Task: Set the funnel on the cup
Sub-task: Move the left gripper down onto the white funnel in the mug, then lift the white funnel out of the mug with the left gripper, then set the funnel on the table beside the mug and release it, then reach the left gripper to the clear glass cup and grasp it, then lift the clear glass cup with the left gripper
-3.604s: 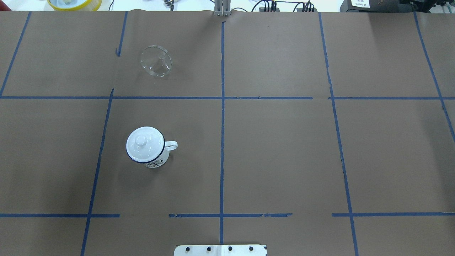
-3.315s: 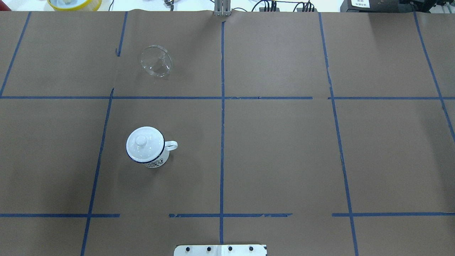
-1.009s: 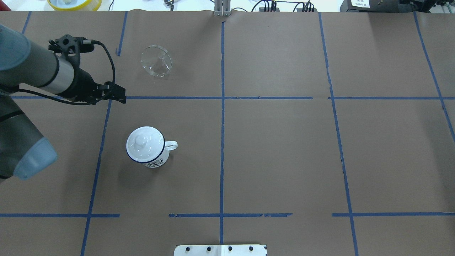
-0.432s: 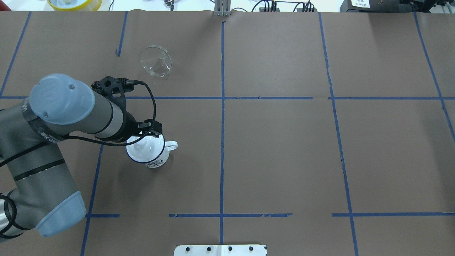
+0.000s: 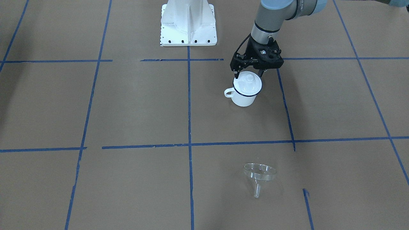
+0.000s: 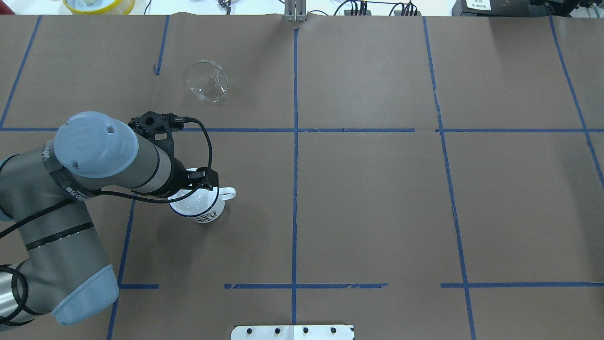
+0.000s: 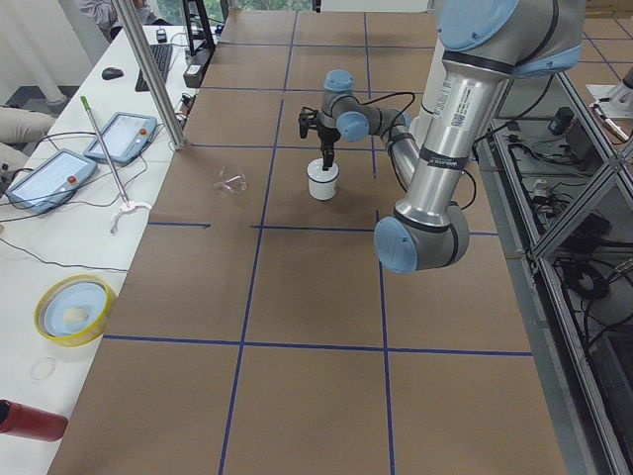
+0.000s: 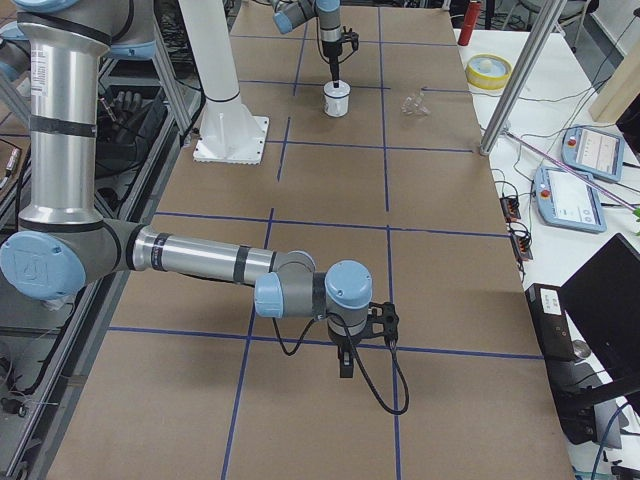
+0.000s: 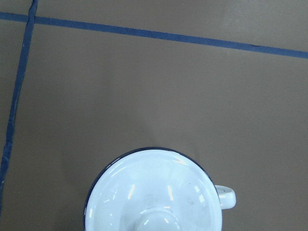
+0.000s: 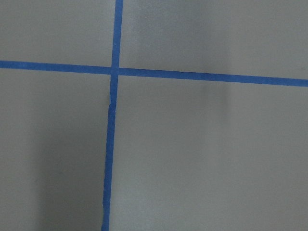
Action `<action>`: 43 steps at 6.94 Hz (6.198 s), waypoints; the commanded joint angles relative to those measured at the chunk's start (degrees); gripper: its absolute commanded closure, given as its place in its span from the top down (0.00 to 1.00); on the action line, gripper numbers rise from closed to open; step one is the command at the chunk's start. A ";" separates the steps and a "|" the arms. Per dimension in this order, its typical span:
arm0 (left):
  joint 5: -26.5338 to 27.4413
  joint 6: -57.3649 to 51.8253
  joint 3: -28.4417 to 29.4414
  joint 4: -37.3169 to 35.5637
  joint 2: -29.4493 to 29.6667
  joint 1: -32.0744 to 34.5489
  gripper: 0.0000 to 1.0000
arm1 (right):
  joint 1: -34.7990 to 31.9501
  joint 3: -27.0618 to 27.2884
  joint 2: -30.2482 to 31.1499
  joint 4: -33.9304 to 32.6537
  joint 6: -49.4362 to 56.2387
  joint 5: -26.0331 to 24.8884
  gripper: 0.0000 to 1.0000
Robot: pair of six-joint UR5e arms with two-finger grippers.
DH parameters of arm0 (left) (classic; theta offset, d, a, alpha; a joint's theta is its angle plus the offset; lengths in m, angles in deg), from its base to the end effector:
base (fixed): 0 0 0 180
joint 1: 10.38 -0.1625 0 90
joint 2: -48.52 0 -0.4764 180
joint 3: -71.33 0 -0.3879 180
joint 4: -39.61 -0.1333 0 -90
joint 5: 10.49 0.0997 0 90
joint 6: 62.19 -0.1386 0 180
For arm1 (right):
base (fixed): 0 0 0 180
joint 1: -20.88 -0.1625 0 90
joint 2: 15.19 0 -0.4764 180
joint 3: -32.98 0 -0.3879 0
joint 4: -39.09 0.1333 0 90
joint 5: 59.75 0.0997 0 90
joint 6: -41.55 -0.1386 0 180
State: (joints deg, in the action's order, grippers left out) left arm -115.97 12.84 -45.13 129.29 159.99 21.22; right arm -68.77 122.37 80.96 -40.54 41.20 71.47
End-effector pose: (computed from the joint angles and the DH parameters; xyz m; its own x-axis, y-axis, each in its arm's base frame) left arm 0.4607 -0.3965 0.3343 0.6418 -0.1026 -0.7600 0.1773 0.9840 0.0170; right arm 0.0393 -0.4405 0.7796 0.7519 -0.0400 0.6580 0.0015 0.9983 0.0589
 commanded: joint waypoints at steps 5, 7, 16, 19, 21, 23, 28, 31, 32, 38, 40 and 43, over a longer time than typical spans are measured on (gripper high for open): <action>-0.07 -0.06 -0.17 -1.79 0.41 0.56 0.14 | 0.00 0.00 0.00 0.00 0.00 0.00 1.00; -0.07 -0.06 -0.96 -3.71 0.50 1.09 0.00 | 0.00 0.00 0.00 0.00 0.00 0.00 1.00; 0.10 -7.90 -10.41 13.37 -23.05 0.84 0.00 | 0.00 0.00 0.00 0.00 0.00 0.00 1.00; 4.06 -5.96 0.07 23.33 -22.53 -2.94 0.00 | 0.00 0.00 0.00 0.00 0.00 0.00 1.00; 4.15 -6.39 0.35 24.40 -22.53 -3.30 0.05 | 0.00 0.00 0.00 0.00 0.00 0.00 1.00; 4.15 -6.48 0.36 24.40 -22.53 -3.91 0.58 | 0.00 0.00 0.00 0.00 0.00 0.00 1.00; 4.42 -5.70 -8.22 24.23 -22.54 2.98 1.00 | 0.00 0.00 0.00 0.00 0.00 0.00 1.00; 6.06 13.77 -2.49 24.66 -8.61 10.04 1.00 | 0.00 0.00 0.00 0.00 0.00 0.00 1.00; 11.65 26.01 1.63 25.10 -3.77 9.97 1.00 | 0.00 0.00 0.00 0.00 0.00 0.00 1.00; 23.83 53.99 46.09 49.68 15.16 11.20 1.00 | 0.00 0.09 0.00 0.00 0.00 0.00 1.00; 23.75 53.38 51.06 52.00 17.28 10.94 1.00 | 0.00 0.00 0.00 0.00 0.00 0.00 1.00; 23.40 49.46 50.98 56.89 17.64 11.98 0.00 | 0.00 0.00 0.00 0.00 0.00 0.00 1.00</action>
State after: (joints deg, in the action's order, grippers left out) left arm -92.33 65.14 5.79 183.13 177.57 32.60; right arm -68.77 122.37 80.96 -40.54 41.20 71.47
